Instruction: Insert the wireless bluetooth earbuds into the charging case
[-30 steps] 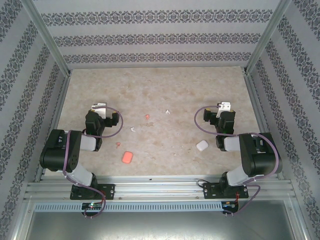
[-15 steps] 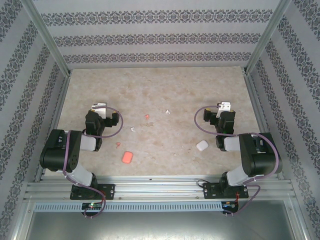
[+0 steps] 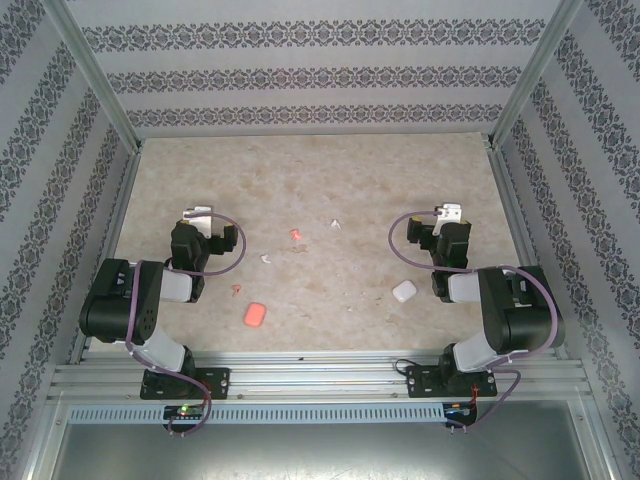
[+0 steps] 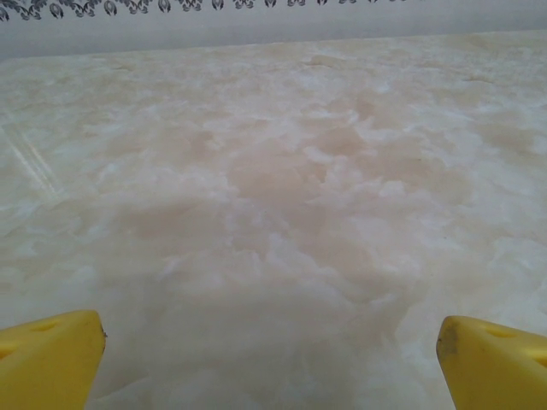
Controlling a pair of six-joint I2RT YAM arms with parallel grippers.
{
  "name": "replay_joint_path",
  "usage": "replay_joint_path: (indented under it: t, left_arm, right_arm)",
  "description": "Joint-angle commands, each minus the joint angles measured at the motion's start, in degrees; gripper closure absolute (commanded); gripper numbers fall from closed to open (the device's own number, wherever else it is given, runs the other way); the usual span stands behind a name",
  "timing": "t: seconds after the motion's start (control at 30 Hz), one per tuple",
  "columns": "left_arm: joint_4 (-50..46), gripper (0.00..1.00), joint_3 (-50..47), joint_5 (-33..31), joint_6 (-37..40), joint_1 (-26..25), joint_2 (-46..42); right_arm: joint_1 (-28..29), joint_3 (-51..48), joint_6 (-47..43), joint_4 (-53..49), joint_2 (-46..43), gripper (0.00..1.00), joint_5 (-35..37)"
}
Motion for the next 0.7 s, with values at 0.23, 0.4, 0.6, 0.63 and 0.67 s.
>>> replay_joint_path:
  t: [0.23, 0.4, 0.6, 0.63, 0.67]
  left_arm:
    - [-0.5, 0.0, -3.0, -4.7, -1.6, 0.5, -7.6]
    - [-15.6, 0.0, 0.2, -6.8, -2.4, 0.4, -18.1]
    - [-46.0, 0.0, 9.9, -6.9, -8.5, 0.4, -28.3]
    - [-51.0, 0.0, 11.7, -5.8, -9.3, 0.4, -29.0]
    - [-54.6, 0.0, 13.0, -4.3, -9.8, 0.4, -29.4]
  right_arm:
    - [0.7, 9.8, 3.3, -31.1, -16.5, 0.02, 1.9]
    - [2.8, 16.4, 8.6, -50.6, -23.1, 0.02, 3.7]
    - [9.0, 20.7, 13.5, -68.1, -27.5, 0.02, 2.8]
    - [10.2, 21.7, 15.2, -72.1, -27.5, 0.03, 1.7]
    - [11.4, 22.4, 16.4, -76.1, -27.3, 0.03, 0.6]
